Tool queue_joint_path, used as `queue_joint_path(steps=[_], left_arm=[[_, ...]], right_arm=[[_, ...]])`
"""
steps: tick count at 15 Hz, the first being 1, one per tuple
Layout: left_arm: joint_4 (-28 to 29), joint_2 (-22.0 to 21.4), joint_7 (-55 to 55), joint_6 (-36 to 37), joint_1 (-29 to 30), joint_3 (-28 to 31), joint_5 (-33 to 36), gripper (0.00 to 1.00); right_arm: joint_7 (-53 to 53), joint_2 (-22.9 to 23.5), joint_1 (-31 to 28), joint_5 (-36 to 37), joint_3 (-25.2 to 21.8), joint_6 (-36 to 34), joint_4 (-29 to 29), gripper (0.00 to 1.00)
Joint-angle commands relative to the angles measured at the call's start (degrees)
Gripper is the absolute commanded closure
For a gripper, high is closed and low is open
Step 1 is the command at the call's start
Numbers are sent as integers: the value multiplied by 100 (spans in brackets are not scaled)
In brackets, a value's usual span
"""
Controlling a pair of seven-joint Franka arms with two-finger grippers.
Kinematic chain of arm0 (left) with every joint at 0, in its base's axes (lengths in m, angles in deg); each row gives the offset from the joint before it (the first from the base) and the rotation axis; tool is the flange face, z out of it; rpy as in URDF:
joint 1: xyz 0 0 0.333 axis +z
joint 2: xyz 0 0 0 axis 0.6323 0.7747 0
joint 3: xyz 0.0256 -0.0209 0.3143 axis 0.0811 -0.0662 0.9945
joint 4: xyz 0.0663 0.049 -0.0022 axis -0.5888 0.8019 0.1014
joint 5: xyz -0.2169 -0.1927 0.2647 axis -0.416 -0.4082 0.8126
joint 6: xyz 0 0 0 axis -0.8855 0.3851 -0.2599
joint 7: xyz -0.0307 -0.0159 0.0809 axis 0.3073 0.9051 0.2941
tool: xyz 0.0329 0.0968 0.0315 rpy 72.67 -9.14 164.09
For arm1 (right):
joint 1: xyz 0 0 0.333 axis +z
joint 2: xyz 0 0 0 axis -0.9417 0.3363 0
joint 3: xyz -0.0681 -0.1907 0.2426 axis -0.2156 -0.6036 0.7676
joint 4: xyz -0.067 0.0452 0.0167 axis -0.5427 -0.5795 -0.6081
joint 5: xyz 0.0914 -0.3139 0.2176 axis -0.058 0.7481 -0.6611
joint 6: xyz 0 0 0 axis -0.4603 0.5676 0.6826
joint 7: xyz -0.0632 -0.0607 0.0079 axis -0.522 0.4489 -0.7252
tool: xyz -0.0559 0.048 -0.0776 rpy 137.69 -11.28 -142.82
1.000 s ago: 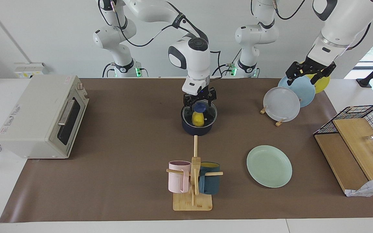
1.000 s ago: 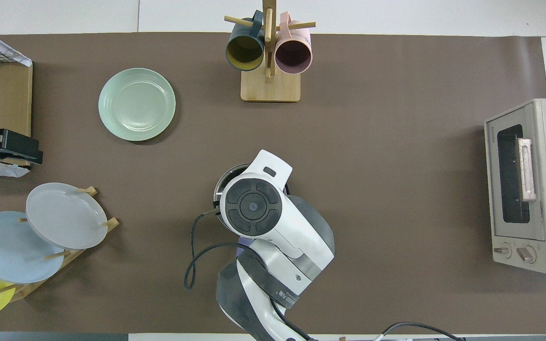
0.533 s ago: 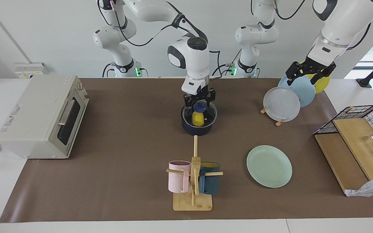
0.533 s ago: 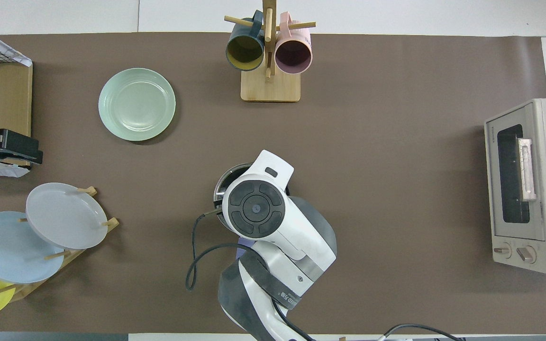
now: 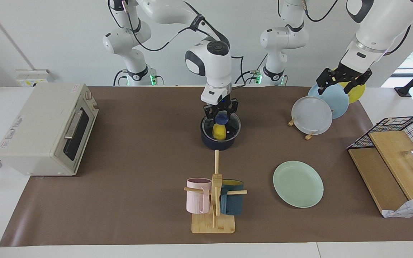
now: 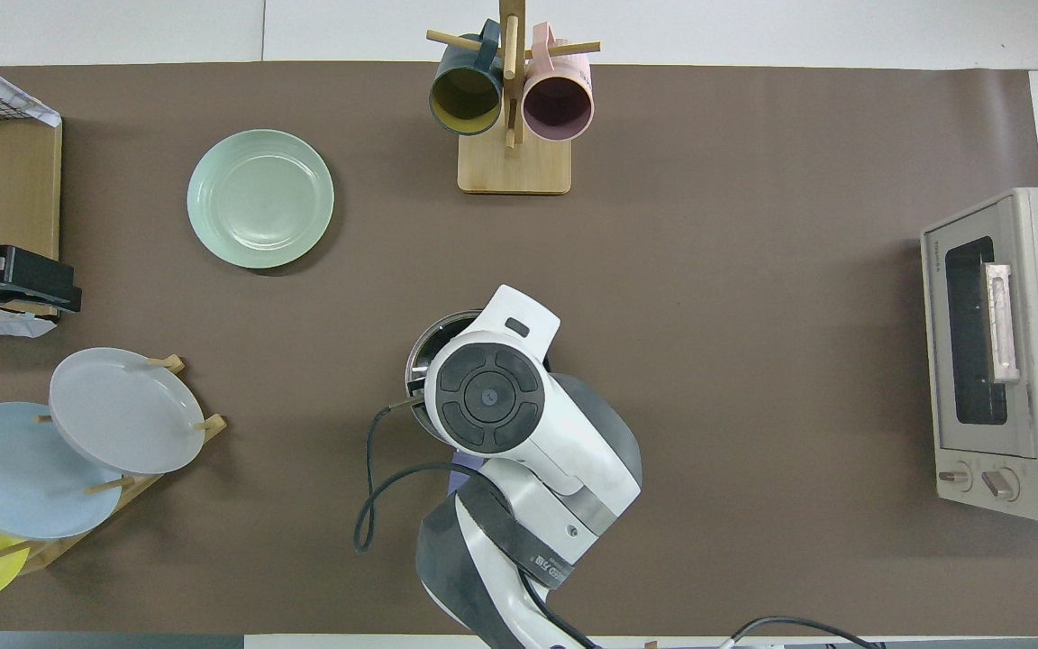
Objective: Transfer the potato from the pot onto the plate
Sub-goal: 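Grasp the glass lid knob with the right gripper and lift it, then carry the lid toward the toaster while the left gripper reaches the saucepan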
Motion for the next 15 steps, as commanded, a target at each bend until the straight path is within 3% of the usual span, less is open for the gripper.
queue_joint_path(steps=[1, 7, 15], left_arm=[[71, -100, -41, 22, 91, -49, -72, 0], [63, -100, -41, 22, 91, -49, -72, 0], [63, -100, -59, 39, -6, -66, -72, 0]], right_arm=[[74, -112, -21, 87, 5, 38, 91, 77], [-547, 38, -390, 175, -12, -1140, -1078, 77], [-1945, -129, -1531, 254, -30, -1641, -781, 77]])
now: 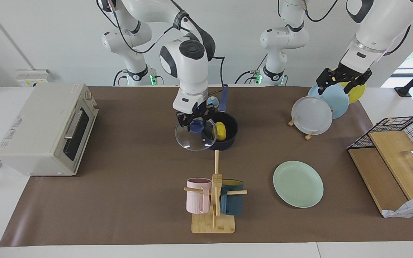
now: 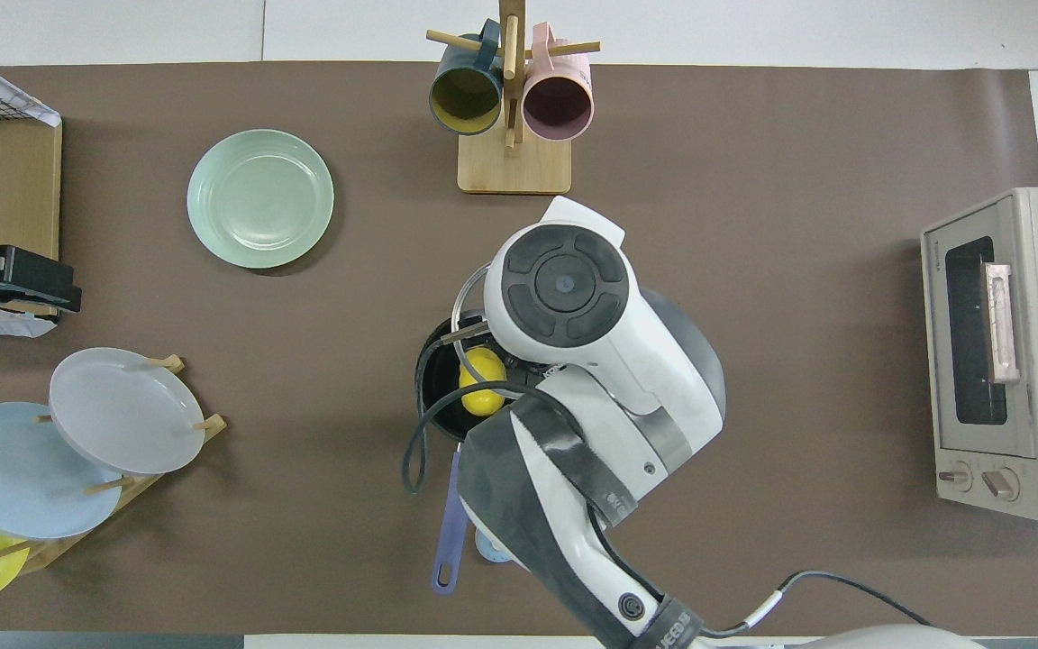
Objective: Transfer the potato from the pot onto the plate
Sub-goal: 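Carry the lid toward the toaster while the left gripper reaches the saucepan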
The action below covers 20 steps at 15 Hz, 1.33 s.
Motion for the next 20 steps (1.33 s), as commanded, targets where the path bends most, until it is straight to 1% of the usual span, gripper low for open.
queue_joint_path(steps=[1, 3, 4, 6, 7, 9, 10, 11, 13, 14, 15, 16, 17, 20], left_arm=[[71, -109, -58, 57, -5, -87, -72, 0], [281, -205, -76, -13, -179, -88, -72, 0], [413, -275, -67, -83, -293, -97, -72, 0], [633, -381, -120, -285, -566, -88, -72, 0], [782, -433, -120, -364, -680, -88, -80, 0], [1098, -557, -251, -627, -952, -97, -80, 0], [1213, -566, -460, -759, -1110, -97, -80, 0], [1318, -583, -671, -926, -1251, -97, -80, 0], [1573, -531, -1023, -1277, -1585, -97, -237, 0], [1783, -487, -1338, -1540, -1874, -97, -308, 0], [2090, -495, -1690, -2030, -2181, -97, -309, 0], [2328, -478, -1963, -2409, -2367, -97, -309, 0], [2400, -347, -2079, -2613, -2560, -97, -309, 0], [2366, 355, -2737, -3254, -3158, -88, -300, 0]], right_arm=[[-643, -164, -642, 101, 72, -129, 254, 77], [-1311, -234, -1309, 93, 80, -33, 569, 77], [-1628, -313, -1538, 93, 72, 81, 789, 77], [-2025, -427, -1891, 93, 80, 642, 1280, 77], [-2131, -524, -1962, 93, 72, 984, 1614, 77], [-2691, -682, -2199, 93, 63, 1723, 2256, 77], [-3008, -692, -2391, 93, 63, 1935, 2415, 77], [-3367, -683, -2646, 101, 63, 2006, 2443, 77], [-3809, -665, -2832, 93, 63, 2024, 2443, 77], [-3941, -657, -2972, 101, 63, 2025, 2443, 77], [-3968, -657, -3052, 93, 63, 1990, 2452, 77], [-3943, -674, -3052, 93, 63, 1963, 2496, 77], [-3916, -692, -3052, 93, 63, 1980, 2566, 77], [-3828, -692, -3052, 84, 72, 2024, 2628, 76]])
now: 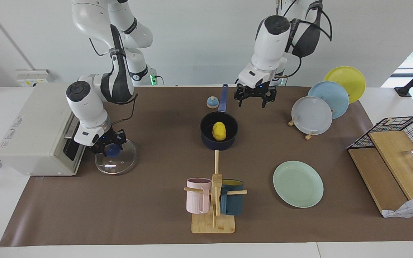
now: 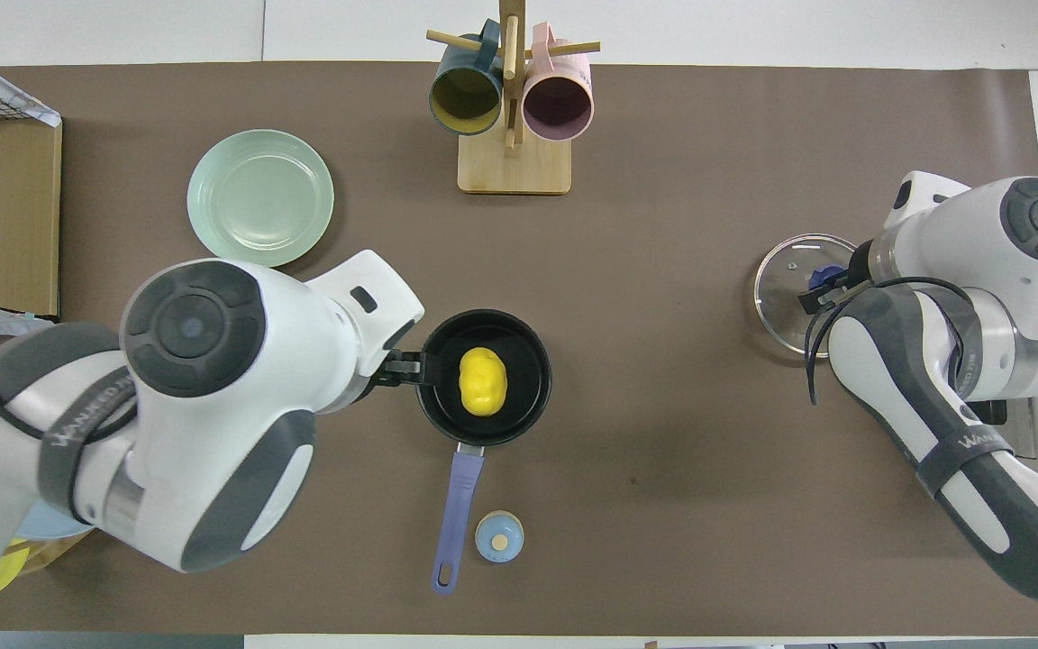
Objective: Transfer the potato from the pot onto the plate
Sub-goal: 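Lower the lid onto the table while the left gripper grasps the potato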
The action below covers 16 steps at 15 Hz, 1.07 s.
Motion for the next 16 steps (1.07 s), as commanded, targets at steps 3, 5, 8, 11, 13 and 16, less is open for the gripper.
queue_joint_path(steps=[3, 5, 8, 11, 13, 16], left_arm=[[5, 737, -382, -768, -601, 121, -5, 0], [14, 913, -662, -979, -646, 113, -5, 0], [40, 1089, -777, -1217, -699, 113, -5, 0], [58, 1247, -1076, -1366, -707, 113, -14, 0], [58, 1353, -1094, -1437, -716, 112, -14, 0], [58, 1476, -1112, -1455, -734, 104, -14, 0]], right_arm=[[71, -171, -59, 50, 57, 253, 284, 66], [88, -180, -68, 50, 57, 271, 319, 22], [97, -180, -59, -11, 65, 131, 214, 0], [176, -198, 11, -47, 74, -735, -408, 0], [631, -268, 37, -38, 101, -1737, -1075, 0], [1326, -364, 37, -47, 355, -2749, -1806, 0]])
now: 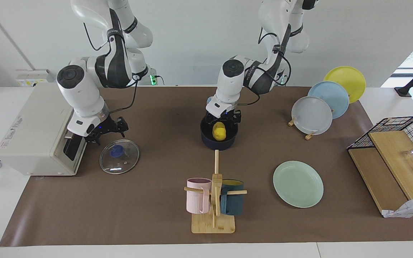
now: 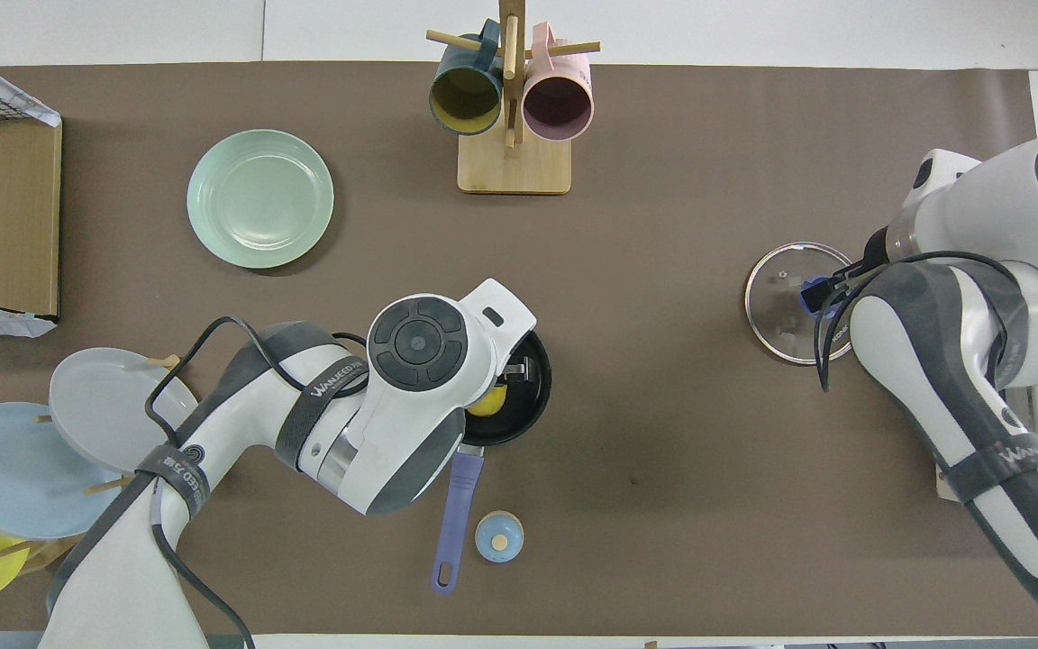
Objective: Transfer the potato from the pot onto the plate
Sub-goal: 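Lower the lid onto the table while the left gripper grasps the potato, then lift the potato toward the green plate while the right gripper withdraws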
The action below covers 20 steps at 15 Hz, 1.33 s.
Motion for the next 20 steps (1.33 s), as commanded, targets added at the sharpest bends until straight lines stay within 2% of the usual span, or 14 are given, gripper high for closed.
queue_joint_path(steps=[1, 4, 8, 9, 11, 13, 14, 15, 17, 19, 20], left_arm=[[30, 131, -186, -131, -171, 90, -14, 0], [30, 228, -266, -184, -189, 90, -14, 0], [126, 237, -344, -184, -206, 81, -67, 0], [135, 237, -354, -175, -215, 81, -75, 0], [179, 237, -441, -184, -224, 81, -84, 0], [188, 237, -477, -184, -233, 81, -84, 2], [188, 237, -485, -175, -233, 81, -84, 8], [188, 237, -503, -158, -233, 72, -84, 22], [188, 228, -503, -132, -233, 72, -189, 61], [170, 228, -512, -114, -268, 72, -242, 96], [162, 228, -512, -105, -303, 72, -260, 100]], right_arm=[[705, -99, -14, -53, 216, -877, -635, 0], [1305, -371, -14, -124, 270, -1775, -1118, 0], [1341, -688, -180, -132, 226, -2356, -1199, 0], [1350, -697, -42, -106, 52, -2348, -1216, 0], [1350, -618, 564, -27, -650, -2401, -1348, 0], [1341, -618, 566, -36, -653, -2418, -1340, 0], [1350, -627, 514, -27, -584, -2401, -1331, 0], [1350, -627, 339, -36, -383, -2401, -1331, 0], [1359, -644, 197, -27, -231, -2445, -1322, 0], [1350, -697, 179, -44, -223, -2454, -1287, 0], [1350, -715, 162, -53, -223, -2436, -1278, 0]])
